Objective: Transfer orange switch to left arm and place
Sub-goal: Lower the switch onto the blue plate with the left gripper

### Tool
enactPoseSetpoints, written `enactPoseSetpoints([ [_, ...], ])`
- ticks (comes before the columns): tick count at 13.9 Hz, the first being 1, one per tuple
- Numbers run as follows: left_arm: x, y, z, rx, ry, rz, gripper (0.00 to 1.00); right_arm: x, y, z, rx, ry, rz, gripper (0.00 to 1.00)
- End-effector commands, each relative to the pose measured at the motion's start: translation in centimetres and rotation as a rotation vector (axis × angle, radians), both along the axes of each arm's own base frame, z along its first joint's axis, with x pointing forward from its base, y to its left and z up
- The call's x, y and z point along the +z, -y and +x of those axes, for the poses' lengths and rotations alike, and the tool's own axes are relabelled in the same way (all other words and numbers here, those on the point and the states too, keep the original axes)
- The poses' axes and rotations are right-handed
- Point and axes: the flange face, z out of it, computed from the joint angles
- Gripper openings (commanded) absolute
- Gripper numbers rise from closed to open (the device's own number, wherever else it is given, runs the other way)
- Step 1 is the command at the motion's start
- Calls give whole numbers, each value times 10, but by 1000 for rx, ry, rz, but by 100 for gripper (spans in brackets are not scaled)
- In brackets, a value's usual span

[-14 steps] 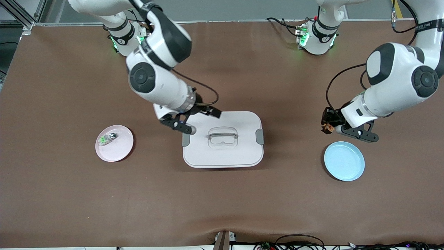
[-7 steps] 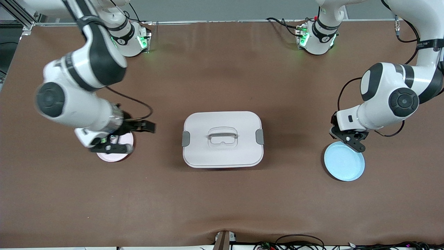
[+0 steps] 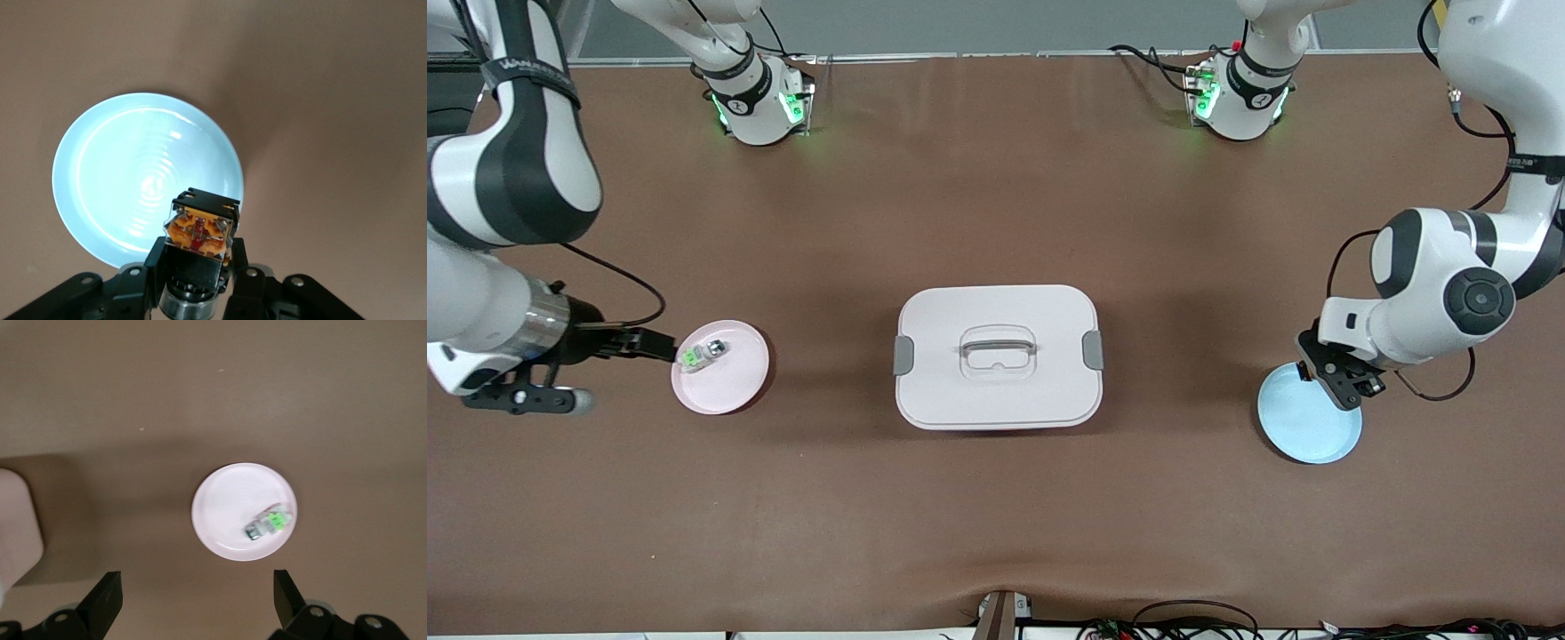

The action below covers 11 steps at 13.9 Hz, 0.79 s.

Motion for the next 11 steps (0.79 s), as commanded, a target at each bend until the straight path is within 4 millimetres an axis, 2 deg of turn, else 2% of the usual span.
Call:
enactPoseSetpoints([
  [1, -23, -12, 11, -161, 41, -21, 0, 16, 20, -6, 49, 19, -57, 100],
  [4, -58, -23, 15, -216, 67, -51, 0, 24, 23, -5, 34, 36, -63, 100],
  [6, -66, -29, 14, -207, 67, -57, 0, 44, 30, -2, 21, 73, -60, 100],
  [8, -69, -29, 16, -224, 76, -45, 0, 49, 39, -3, 4, 74, -57, 100],
  [10, -81, -31, 18, -254, 100, -28, 0, 62, 38, -2, -6, 94, -49, 100],
  [11, -85, -31, 19, -263, 111, -25, 0, 62, 36, -4, -3, 79, -49, 100],
])
